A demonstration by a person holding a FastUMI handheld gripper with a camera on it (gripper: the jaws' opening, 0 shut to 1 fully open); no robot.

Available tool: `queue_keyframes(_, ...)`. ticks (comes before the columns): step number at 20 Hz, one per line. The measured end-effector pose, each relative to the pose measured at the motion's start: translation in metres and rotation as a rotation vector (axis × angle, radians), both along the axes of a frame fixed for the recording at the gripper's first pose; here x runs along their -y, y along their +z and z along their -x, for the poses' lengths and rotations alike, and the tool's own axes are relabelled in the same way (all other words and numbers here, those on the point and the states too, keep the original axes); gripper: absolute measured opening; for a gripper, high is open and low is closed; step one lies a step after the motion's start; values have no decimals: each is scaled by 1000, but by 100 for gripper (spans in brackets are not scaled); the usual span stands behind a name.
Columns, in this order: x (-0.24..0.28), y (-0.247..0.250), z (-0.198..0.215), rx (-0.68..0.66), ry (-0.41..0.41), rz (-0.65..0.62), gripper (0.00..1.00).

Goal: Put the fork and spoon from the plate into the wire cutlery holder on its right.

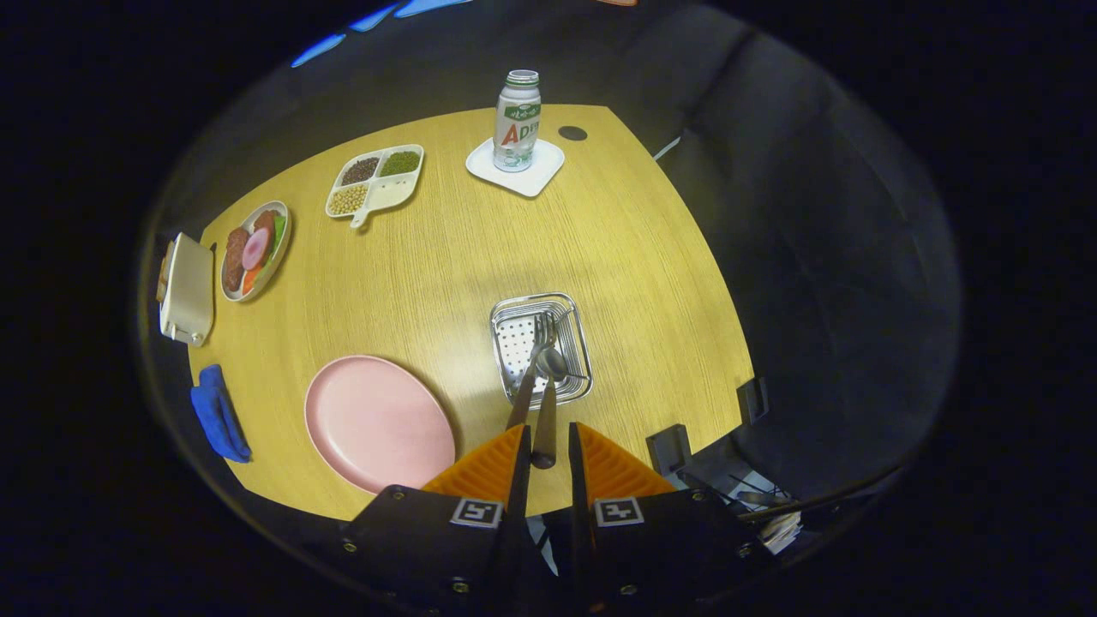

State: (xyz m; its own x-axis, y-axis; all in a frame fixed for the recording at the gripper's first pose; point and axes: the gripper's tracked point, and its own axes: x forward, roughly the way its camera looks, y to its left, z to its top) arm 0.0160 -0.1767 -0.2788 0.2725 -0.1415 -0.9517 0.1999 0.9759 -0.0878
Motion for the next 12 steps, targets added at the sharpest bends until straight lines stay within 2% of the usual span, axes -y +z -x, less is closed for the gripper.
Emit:
queue_keyframes(7, -20, 49, -32, 296, 10, 37, 25)
queue_keyframes(12, -60, 82, -41, 469, 108, 93, 25)
